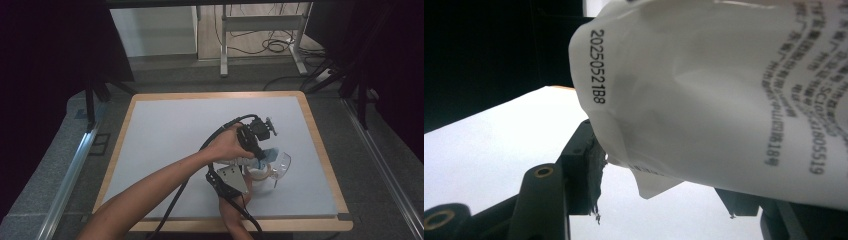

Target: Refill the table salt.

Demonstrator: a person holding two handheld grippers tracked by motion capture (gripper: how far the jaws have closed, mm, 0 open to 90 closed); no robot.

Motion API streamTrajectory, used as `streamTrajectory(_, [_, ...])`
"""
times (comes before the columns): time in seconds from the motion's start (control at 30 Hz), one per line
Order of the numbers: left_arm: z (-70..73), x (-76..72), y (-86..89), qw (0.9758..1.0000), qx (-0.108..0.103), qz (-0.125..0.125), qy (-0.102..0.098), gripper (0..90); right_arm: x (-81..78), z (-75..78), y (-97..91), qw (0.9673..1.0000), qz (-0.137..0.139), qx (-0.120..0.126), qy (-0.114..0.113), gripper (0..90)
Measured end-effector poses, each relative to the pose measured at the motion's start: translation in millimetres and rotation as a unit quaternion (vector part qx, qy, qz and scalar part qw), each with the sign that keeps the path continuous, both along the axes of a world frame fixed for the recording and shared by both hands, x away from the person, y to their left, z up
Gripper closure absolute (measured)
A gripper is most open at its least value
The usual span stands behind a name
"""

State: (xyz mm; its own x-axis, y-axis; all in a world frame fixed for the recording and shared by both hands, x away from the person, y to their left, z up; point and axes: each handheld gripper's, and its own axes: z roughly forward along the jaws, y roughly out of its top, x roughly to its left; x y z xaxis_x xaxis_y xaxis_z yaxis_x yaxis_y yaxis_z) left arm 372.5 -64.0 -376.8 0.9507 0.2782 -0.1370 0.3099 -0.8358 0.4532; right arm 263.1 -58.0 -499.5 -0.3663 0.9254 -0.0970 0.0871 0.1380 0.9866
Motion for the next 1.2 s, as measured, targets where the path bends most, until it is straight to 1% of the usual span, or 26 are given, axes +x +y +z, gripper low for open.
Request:
streamTrajectory(0.1, [0.0, 0.3, 1.0, 1.0000, -0.001, 0.001, 0.001, 90.0, -0.2, -1.7, -0.1, 1.0000, 0.000, -0.005, 0.000, 44.1])
streamTrajectory(0.33, [1.4, 1.2, 4.4, 1.0000, -0.005, 0.002, 0.002, 90.0, -1.7, -4.3, 0.7, 1.0000, 0.002, -0.005, 0.003, 43.7])
streamTrajectory(0.6, [3.0, 1.5, 8.3, 1.0000, -0.009, 0.004, 0.001, 89.9, -4.3, -10.1, -0.1, 0.9999, 0.003, -0.005, 0.011, 43.5])
streamTrajectory(0.87, [5.0, 1.6, 16.2, 0.9998, -0.018, 0.008, 0.004, 89.9, -6.5, -13.0, 0.8, 0.9999, 0.004, -0.008, 0.013, 43.4])
streamTrajectory(0.93, [6.0, 2.0, 20.6, 0.9996, -0.024, 0.010, 0.006, 89.9, -7.2, -14.3, 0.9, 0.9998, 0.006, -0.011, 0.012, 43.3])
streamTrajectory(1.03, [6.1, 1.9, 23.3, 0.9995, -0.029, 0.011, 0.007, 89.9, -8.0, -15.2, 1.4, 0.9998, 0.006, -0.010, 0.014, 43.3])
streamTrajectory(1.2, [5.6, 1.3, 29.9, 0.9991, -0.038, 0.015, 0.011, 89.8, -9.5, -18.4, 1.5, 0.9997, 0.008, -0.018, 0.012, 43.3])
